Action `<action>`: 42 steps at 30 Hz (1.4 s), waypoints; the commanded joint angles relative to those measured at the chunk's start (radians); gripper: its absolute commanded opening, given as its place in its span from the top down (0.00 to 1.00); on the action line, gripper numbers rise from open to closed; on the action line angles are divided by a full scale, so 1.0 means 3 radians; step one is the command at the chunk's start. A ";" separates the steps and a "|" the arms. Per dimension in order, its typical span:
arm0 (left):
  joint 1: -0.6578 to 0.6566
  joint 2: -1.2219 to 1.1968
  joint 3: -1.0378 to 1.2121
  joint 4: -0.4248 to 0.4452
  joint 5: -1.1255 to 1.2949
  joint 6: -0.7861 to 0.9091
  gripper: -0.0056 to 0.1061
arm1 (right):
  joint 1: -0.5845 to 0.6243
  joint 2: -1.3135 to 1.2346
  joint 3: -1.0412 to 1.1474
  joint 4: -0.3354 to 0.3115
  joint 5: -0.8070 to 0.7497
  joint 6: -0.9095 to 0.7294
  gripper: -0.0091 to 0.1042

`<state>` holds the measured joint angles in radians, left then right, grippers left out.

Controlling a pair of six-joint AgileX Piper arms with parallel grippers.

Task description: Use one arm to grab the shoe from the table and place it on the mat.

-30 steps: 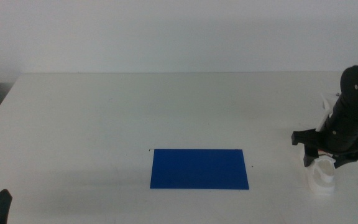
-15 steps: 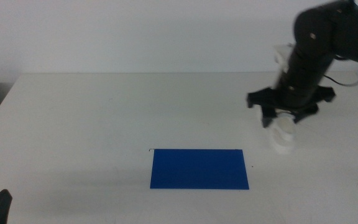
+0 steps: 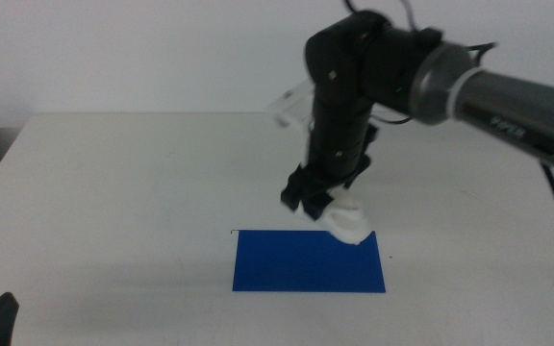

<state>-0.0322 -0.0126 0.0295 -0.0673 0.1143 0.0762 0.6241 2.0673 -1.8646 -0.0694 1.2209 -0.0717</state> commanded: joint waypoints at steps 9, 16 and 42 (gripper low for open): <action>-0.0015 -0.0034 0.0023 -0.0032 -0.0273 -0.0016 0.11 | 0.0156 -0.0036 -0.0123 0.0100 0.0085 -0.1921 0.95; -0.0015 -0.0034 0.0023 -0.0032 -0.0273 -0.0016 0.11 | 0.0156 0.0062 -0.0123 0.0100 -0.0074 -0.2048 0.95; -0.0015 -0.0034 0.0023 -0.0032 -0.0273 -0.0016 0.11 | 0.0156 0.0322 -0.0119 0.0294 -0.0138 -0.2045 0.95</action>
<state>-0.0322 -0.0126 0.0295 -0.0673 0.1143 0.0762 0.6719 2.2280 -1.8711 0.0208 1.1755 -0.6798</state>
